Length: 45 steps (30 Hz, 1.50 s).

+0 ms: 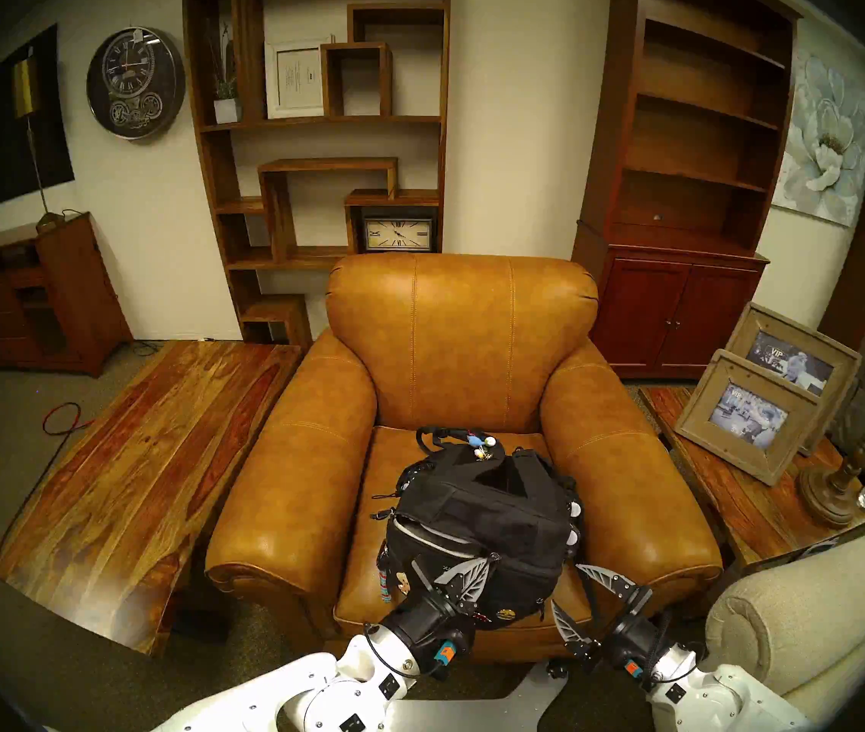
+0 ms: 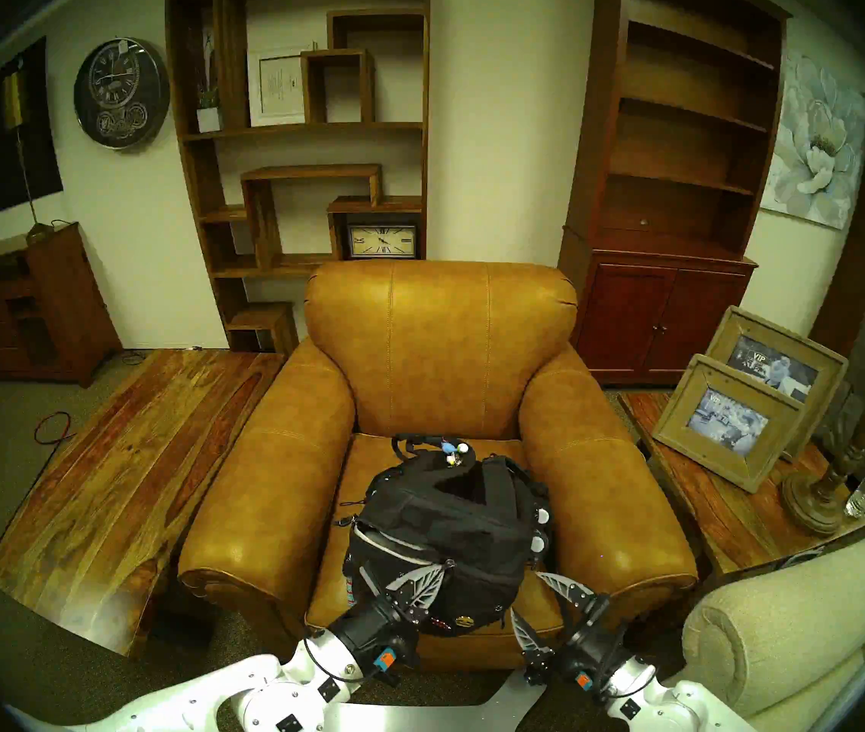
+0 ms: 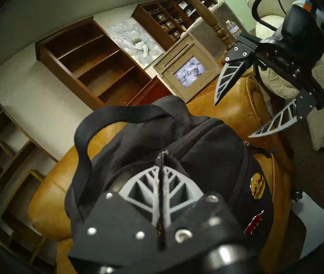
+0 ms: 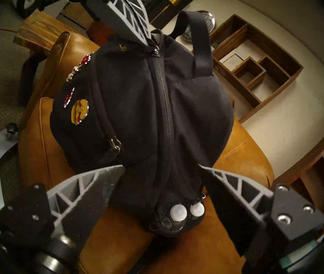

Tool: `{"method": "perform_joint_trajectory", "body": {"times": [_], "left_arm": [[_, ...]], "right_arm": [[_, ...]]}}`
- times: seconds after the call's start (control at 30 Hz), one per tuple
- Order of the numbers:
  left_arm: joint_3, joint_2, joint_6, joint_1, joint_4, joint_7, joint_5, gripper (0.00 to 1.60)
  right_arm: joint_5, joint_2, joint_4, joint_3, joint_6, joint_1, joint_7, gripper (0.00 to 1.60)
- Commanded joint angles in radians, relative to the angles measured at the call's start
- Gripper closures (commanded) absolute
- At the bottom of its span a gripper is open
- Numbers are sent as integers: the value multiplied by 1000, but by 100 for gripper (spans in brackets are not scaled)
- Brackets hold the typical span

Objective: Close a bag with a zipper

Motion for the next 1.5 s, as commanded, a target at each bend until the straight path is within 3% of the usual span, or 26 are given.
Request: {"method": "perform_joint_trajectory", "body": {"times": [0.0, 0.07, 0.1, 0.37, 0.4, 0.47, 0.53, 0.57, 0.77, 1.13, 1.47], "left_arm": [[-11, -3, 0, -3, -38, 12, -6, 160], [-11, -3, 1, -2, -38, 11, -6, 160], [-12, -2, 4, -1, -40, 11, -9, 160], [-13, 11, 7, 6, -53, 2, -22, 160], [-14, 17, 8, 9, -58, 2, -26, 160], [-15, 19, 9, 11, -62, 3, -27, 160], [-21, 25, 13, 17, -82, 4, -40, 160], [-23, 28, 15, 19, -90, 3, -44, 160], [-46, 43, 44, 42, -139, -26, -109, 160], [-117, 27, 222, 98, -214, -69, -285, 160], [-184, -31, 343, 147, -250, 18, -359, 160]], "right_arm": [[-8, -23, 10, -28, 20, 102, 27, 25], [-8, -26, 16, -30, 24, 114, 32, 29], [-9, -33, 34, -35, 37, 144, 46, 39], [-7, -47, 77, -42, 55, 204, 77, 50], [-4, -49, 89, -44, 55, 214, 85, 83], [-2, -49, 94, -45, 53, 217, 87, 90], [0, -45, 111, -45, 45, 217, 93, 124], [1, -43, 115, -43, 42, 214, 93, 159], [1, -38, 129, -36, 32, 208, 93, 160], [-12, -31, 152, -25, 0, 204, 80, 160], [-19, -31, 164, -16, -19, 195, 62, 160]]}}
